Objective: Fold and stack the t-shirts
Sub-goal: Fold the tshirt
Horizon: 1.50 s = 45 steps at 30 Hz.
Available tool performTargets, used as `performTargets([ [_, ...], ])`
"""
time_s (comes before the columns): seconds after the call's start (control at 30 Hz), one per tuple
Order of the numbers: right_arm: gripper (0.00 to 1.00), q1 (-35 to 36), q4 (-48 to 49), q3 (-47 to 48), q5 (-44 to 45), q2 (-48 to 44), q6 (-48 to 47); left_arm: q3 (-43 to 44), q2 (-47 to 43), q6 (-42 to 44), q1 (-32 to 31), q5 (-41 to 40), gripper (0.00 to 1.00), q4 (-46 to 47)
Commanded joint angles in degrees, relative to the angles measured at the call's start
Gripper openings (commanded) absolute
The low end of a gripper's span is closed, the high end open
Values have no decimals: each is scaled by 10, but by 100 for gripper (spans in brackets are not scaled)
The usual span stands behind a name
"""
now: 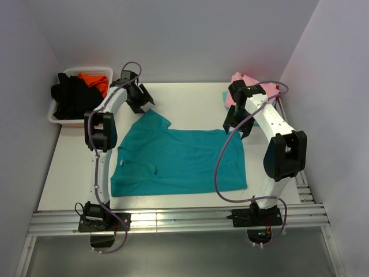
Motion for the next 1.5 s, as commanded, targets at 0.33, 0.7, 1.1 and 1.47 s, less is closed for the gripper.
performTargets([
  [0.33, 69, -9, 23, -50, 6, -23, -5, -127, -72, 125, -9, -116, 73, -34],
  [0.7, 69, -9, 18, -37, 9, -20, -3, -49, -9, 144, -46, -112, 73, -37],
  [1.1, 62, -17, 35, -65, 4, -23, -8, -105, 11, 152, -75, -193, 22, -34],
  [1.47, 60, -26, 75, 12, 4, 85, -33, -91, -5, 143, -74, -204, 0, -54],
])
